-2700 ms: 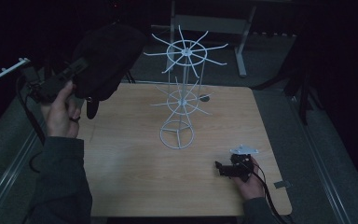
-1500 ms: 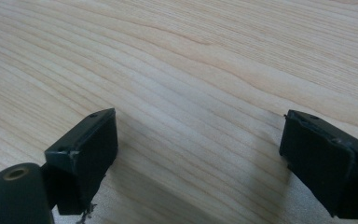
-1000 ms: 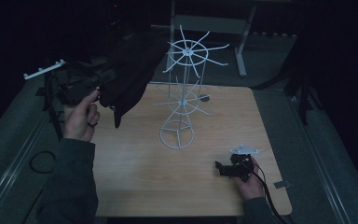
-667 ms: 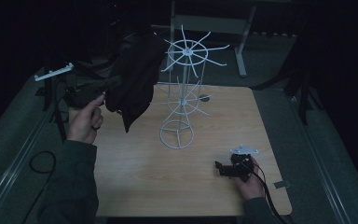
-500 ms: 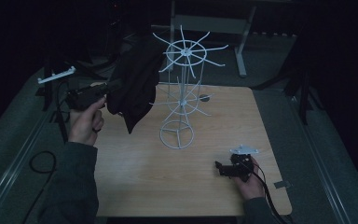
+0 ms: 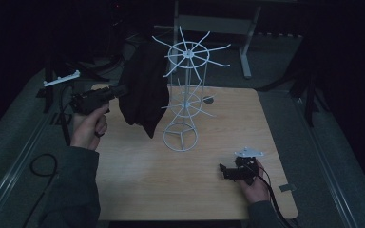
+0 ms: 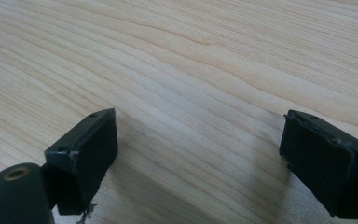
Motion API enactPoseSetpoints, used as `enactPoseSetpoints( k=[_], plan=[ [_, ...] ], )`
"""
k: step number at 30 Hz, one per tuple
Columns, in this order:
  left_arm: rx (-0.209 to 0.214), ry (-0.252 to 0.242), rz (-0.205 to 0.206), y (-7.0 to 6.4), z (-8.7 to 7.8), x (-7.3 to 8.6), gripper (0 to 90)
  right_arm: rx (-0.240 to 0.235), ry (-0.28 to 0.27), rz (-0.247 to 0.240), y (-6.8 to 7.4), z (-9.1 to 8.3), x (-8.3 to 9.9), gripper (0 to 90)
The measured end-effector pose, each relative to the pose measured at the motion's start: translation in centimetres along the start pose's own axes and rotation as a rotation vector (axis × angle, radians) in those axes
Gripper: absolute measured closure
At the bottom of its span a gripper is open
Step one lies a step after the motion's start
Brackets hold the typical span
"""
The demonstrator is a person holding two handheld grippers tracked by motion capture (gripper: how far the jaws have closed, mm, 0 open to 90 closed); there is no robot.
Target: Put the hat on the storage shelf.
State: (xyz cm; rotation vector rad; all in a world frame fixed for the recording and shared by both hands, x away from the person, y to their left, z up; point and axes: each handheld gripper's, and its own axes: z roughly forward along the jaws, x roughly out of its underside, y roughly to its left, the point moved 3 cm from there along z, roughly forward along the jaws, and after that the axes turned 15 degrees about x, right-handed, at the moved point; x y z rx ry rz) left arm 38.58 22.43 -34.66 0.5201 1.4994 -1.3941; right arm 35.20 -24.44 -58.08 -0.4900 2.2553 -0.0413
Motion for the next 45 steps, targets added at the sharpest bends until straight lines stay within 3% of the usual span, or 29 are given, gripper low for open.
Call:
enactPoseSetpoints(
  k=[5, 10, 16, 25, 32, 45],
  plan=[
    [-0.015, -0.039, 0.003, -0.2, -0.4, -0.5, 37.1, 0.000, 0.000, 0.001, 0.0, 0.0, 0.0, 11.0],
    [-0.067, -0.051, 0.008, -0.1, -1.1, -0.9, 32.1, -0.001, 0.000, 0.002, 0.0, 0.0, 0.0, 11.0],
    [-0.099, -0.059, 0.013, 0.3, -1.7, -0.9, 32.1, 0.000, -0.002, 0.000, 0.0, 0.0, 0.0, 11.0],
    [-0.138, -0.059, 0.022, 0.8, -2.4, -0.8, 41.2, 0.001, -0.002, -0.001, 0.0, 0.0, 0.0, 11.0],
    [-0.251, -0.001, 0.033, 1.4, -2.6, -0.3, 53.8, 0.000, -0.001, 0.000, 0.0, 0.0, 0.0, 11.0],
    [-0.386, 0.116, 0.065, 1.7, -1.9, 0.5, 55.5, 0.000, -0.001, 0.000, 0.0, 0.0, 0.0, 11.0]
  ],
)
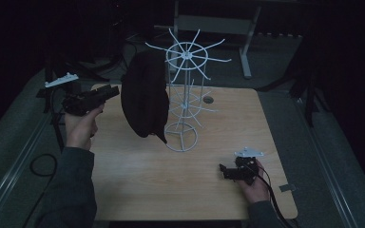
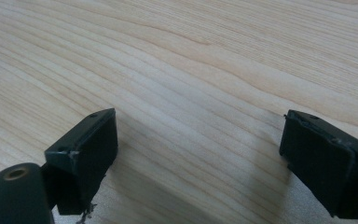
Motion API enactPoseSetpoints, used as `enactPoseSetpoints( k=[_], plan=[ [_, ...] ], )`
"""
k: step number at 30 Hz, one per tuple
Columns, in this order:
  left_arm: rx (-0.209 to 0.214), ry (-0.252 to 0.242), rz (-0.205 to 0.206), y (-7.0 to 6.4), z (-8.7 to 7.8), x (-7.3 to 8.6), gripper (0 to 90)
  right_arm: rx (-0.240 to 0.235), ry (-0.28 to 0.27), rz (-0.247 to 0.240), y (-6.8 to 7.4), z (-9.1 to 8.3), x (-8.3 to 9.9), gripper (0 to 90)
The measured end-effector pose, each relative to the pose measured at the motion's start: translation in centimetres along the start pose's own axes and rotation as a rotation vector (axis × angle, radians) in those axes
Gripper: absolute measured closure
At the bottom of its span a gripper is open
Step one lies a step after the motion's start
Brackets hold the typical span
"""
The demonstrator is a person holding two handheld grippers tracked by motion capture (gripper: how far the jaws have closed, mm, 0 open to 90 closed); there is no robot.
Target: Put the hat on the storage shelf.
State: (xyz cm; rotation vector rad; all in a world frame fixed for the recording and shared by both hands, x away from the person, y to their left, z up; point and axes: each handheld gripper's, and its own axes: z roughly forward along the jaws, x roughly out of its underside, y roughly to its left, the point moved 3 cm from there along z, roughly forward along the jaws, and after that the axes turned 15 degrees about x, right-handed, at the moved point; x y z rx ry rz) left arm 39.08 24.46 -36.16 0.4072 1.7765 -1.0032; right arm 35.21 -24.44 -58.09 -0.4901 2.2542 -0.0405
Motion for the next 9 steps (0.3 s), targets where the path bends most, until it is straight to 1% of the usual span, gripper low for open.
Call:
enactPoseSetpoints(
  k=[2, 9],
  plan=[
    [-0.034, 0.022, 0.006, 0.02, 0.13, 0.12, 55.4, 0.001, -0.001, 0.000, -0.01, 0.01, 0.00, 11.0],
    [-0.096, 0.057, 0.015, 0.13, 0.27, 0.37, 54.4, 0.001, -0.001, -0.001, -0.01, 0.01, 0.00, 11.0]
  ],
)
